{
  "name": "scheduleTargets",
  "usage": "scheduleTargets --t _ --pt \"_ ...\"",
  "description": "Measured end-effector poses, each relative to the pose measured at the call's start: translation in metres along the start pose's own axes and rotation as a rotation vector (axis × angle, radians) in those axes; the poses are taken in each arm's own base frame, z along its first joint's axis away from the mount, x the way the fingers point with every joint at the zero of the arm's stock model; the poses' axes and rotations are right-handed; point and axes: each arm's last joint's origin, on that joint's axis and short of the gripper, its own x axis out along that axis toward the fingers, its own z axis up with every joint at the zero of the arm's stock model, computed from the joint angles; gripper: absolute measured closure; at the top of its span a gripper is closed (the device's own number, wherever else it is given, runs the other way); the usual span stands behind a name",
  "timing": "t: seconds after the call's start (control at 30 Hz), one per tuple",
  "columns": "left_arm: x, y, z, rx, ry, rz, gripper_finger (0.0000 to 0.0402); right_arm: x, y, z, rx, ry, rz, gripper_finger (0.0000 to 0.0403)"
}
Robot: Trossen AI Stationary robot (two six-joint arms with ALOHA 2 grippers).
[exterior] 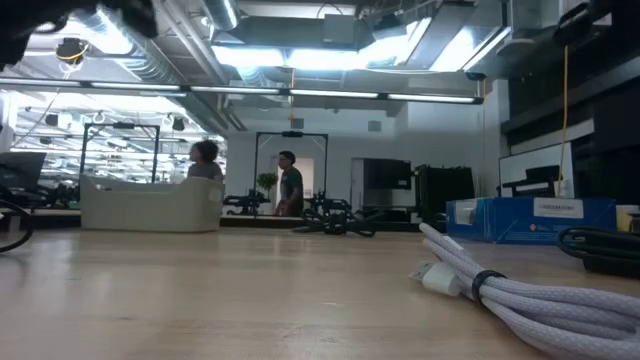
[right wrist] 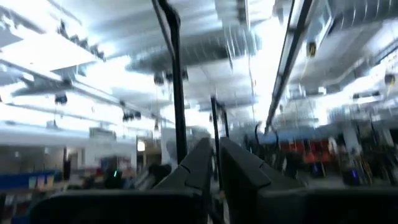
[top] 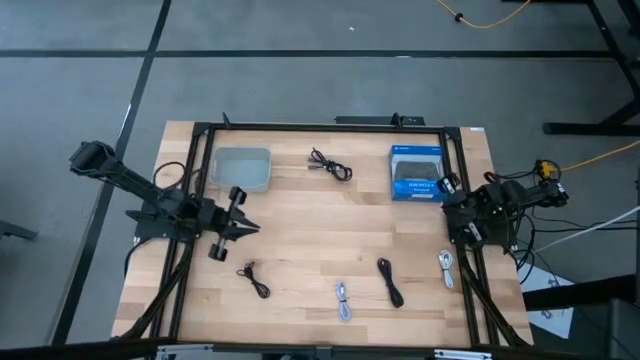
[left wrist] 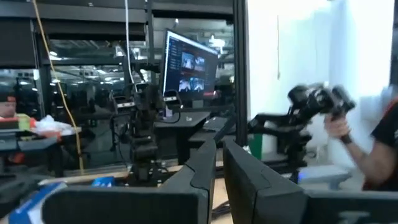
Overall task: Pick and place USB-C Cables
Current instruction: Put the gray charger cable into the gray bin
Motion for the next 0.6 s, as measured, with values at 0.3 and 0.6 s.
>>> scheduleTargets --t 0.3,0.6 --pt "0.05 0.005 -0.005 0.22 0.127 0.186 0.0376 0.003 -0.006 -0.004 -0.019 0.014 -0.216 0.0362" --pt "0.054 0.015 -0.002 0.186 0.141 0.388 0.0376 0.032 -0.008 0.013 -0.113 0.061 -0.329 0.0362"
